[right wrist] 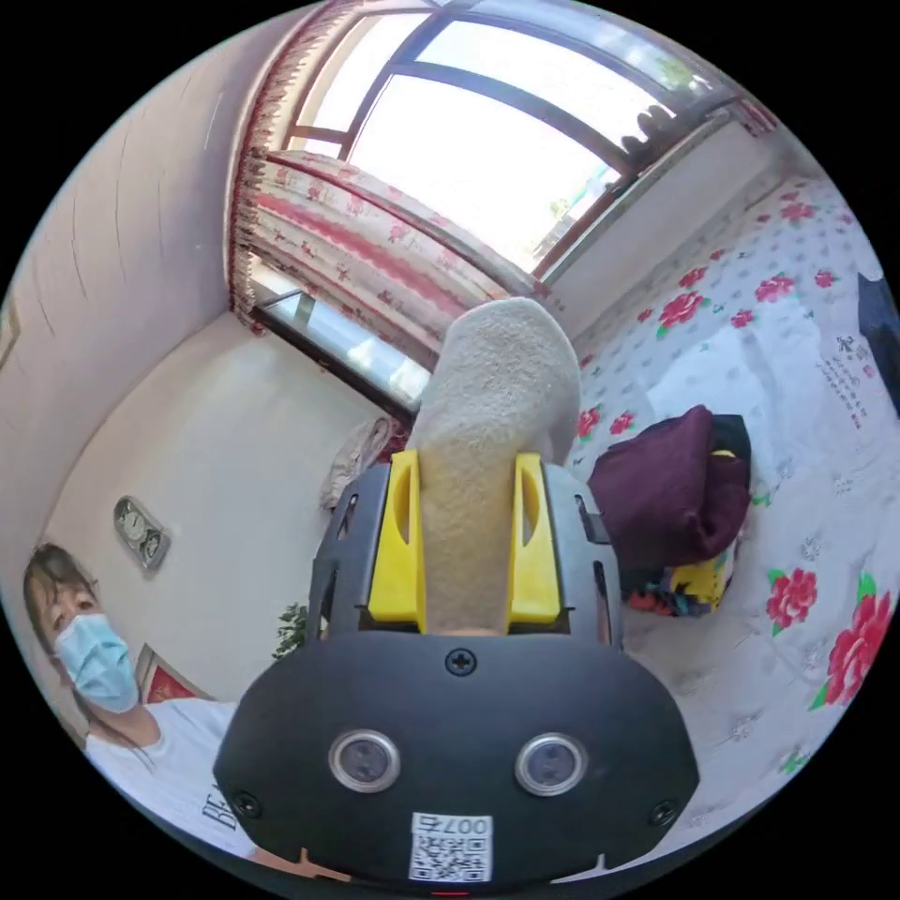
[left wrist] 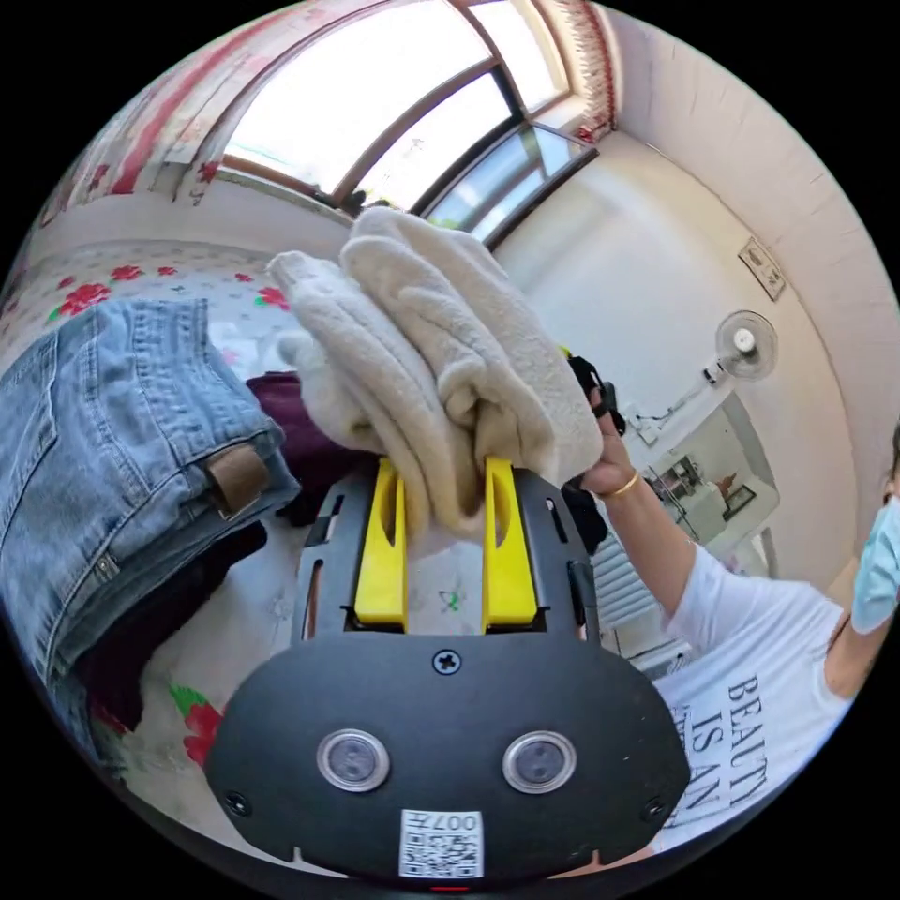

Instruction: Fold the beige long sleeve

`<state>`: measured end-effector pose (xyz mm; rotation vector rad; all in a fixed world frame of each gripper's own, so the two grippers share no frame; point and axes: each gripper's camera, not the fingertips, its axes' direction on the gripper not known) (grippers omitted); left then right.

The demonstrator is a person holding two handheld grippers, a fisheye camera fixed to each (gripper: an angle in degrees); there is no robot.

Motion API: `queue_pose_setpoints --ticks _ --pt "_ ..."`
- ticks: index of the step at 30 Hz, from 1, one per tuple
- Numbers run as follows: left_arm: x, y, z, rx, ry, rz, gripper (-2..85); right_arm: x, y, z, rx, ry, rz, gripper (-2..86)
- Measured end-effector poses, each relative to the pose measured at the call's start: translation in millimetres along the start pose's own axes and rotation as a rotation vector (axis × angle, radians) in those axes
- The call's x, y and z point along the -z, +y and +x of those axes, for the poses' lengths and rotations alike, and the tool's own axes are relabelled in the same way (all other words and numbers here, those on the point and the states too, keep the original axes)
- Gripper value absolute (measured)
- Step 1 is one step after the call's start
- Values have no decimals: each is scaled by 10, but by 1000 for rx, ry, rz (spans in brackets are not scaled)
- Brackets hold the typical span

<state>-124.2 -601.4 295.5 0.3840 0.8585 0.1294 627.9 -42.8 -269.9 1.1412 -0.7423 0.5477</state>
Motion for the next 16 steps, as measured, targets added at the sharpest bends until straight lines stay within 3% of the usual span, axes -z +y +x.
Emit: queue_pose_setpoints --ticks 2,6,9,12,16 --pt "-230 294 -273 95 -70 -45 89 -255 221 361 -8 205 -43 105" --pt "-651 1436 -481 83 -176 -252 87 -384 1133 942 16 294 -177 105" --pt "-691 2242 -339 64 -300 -362 86 -107 2057 1343 -22 470 -267 109" --pt "-607 2805 -58 50 -431 -428 78 520 2772 1504 -52 740 -281 116" --pt "-490 3165 144 142 -456 -398 65 1664 3305 1630 -127 1267 -228 130"
